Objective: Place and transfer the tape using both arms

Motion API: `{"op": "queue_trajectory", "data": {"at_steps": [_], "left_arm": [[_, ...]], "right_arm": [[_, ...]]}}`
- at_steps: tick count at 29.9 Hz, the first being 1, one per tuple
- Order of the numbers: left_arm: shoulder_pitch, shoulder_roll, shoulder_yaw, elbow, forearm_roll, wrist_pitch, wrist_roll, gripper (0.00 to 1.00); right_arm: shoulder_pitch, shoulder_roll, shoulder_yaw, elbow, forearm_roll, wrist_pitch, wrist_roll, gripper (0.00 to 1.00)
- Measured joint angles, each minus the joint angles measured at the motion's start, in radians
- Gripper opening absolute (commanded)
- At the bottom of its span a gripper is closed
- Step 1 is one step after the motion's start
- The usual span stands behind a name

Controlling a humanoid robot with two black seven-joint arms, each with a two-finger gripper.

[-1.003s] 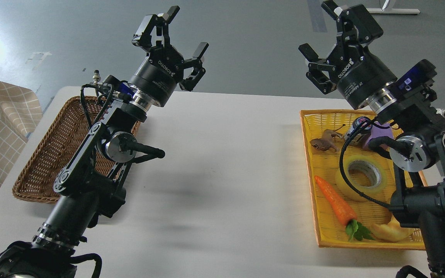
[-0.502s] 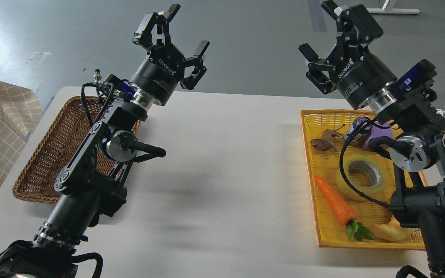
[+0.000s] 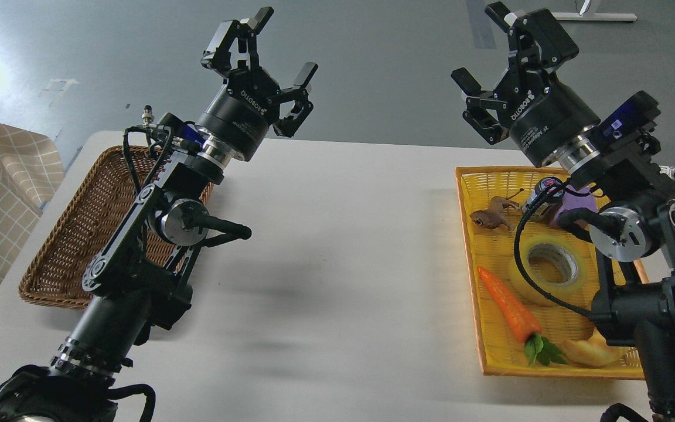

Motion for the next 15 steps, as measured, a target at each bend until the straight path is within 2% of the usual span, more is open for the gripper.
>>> {"op": "queue_trajectory", "data": {"at_steps": [15], "left_arm": [[0.002,0.000,0.000,0.000,0.000,0.001,0.000,0.98]], "right_arm": [[-0.001,0.000,0.000,0.002,0.003,0.001,-0.001,1.00]]}}
